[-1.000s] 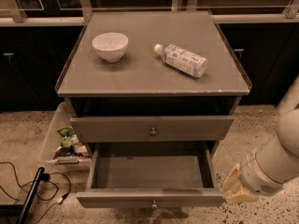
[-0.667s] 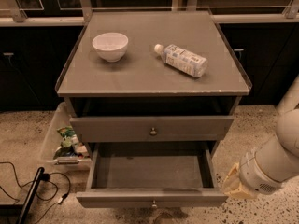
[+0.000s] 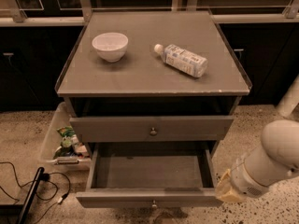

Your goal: Close middle drawer

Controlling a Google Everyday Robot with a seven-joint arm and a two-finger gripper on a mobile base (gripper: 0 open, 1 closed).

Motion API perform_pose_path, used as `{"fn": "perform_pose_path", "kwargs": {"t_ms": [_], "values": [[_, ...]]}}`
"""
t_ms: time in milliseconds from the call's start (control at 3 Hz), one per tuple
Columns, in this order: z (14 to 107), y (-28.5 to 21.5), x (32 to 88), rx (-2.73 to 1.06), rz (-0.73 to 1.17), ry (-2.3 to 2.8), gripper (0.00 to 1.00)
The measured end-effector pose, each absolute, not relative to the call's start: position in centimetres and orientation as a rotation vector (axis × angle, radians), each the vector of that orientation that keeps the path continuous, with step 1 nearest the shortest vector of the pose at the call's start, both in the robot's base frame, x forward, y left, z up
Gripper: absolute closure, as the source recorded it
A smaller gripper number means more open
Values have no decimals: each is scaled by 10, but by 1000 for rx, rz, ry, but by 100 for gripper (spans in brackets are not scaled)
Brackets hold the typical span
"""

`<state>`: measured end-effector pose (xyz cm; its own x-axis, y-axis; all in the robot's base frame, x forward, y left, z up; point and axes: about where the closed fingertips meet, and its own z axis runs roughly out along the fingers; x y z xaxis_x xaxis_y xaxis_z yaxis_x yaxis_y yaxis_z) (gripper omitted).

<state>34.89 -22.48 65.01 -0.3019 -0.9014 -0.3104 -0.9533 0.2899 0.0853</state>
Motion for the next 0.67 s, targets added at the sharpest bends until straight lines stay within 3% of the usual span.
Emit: {"fn": "perform_pose_path", "kwargs": {"t_ms": [667], "values": [[537, -207, 373, -1639, 528, 2367, 100]]}}
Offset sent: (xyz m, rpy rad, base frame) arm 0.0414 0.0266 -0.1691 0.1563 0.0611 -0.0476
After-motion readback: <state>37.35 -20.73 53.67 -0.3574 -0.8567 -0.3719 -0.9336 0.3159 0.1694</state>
